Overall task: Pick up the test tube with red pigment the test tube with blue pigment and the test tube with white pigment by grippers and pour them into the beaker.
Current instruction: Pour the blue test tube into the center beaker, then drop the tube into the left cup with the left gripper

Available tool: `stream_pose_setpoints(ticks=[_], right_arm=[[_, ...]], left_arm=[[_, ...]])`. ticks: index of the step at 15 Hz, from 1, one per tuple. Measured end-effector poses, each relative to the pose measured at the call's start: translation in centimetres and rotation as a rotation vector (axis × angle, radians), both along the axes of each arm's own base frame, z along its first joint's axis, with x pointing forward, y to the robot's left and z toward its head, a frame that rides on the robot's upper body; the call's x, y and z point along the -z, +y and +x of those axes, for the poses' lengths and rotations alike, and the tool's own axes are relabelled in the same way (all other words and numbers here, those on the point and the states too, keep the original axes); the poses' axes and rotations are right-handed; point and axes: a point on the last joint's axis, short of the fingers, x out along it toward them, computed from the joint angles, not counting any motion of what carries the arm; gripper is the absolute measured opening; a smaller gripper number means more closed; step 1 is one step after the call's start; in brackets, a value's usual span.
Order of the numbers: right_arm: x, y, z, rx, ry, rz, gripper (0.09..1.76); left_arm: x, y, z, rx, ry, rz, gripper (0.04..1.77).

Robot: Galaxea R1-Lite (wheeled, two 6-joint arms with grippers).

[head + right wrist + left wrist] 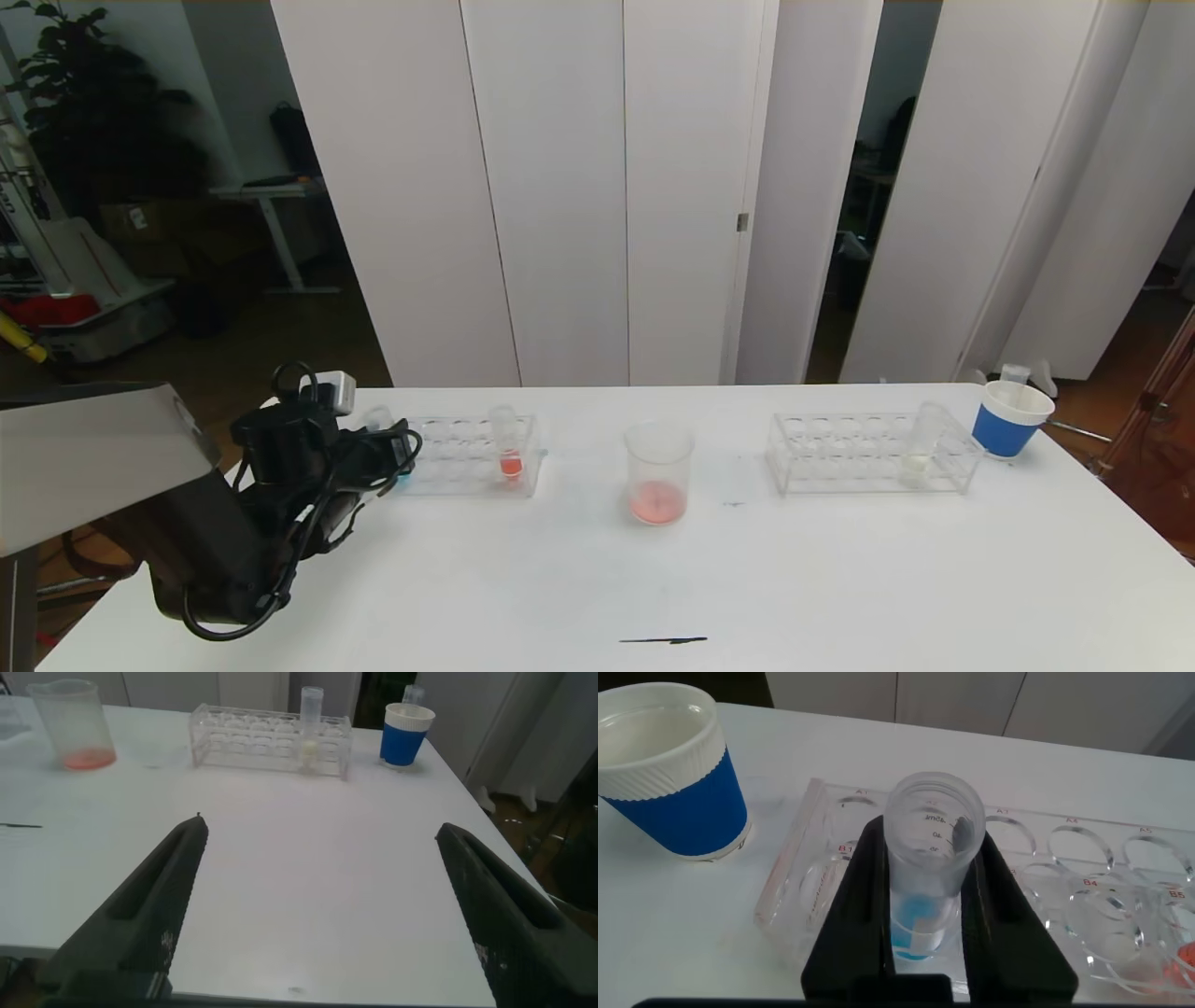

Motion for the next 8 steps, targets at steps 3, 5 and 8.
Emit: stream_pose_setpoints(ticks=[3, 5, 8], right_arm=[[0.0, 0.0, 0.0, 0.001, 0.0, 0.0, 1.75], [0.0, 0.0, 0.0, 0.001, 0.0, 0.0, 1.75], [0.0, 0.0, 0.0, 0.001, 0.0, 0.0, 1.75]], left_arm=[[0.09, -0.03, 0.01, -0.002, 0.003, 0.0, 0.57], [0.08, -0.05, 0.02, 0.0, 0.002, 0.0, 0.57], [0.06, -0.05, 0.03, 0.0, 0.002, 0.0, 0.57]])
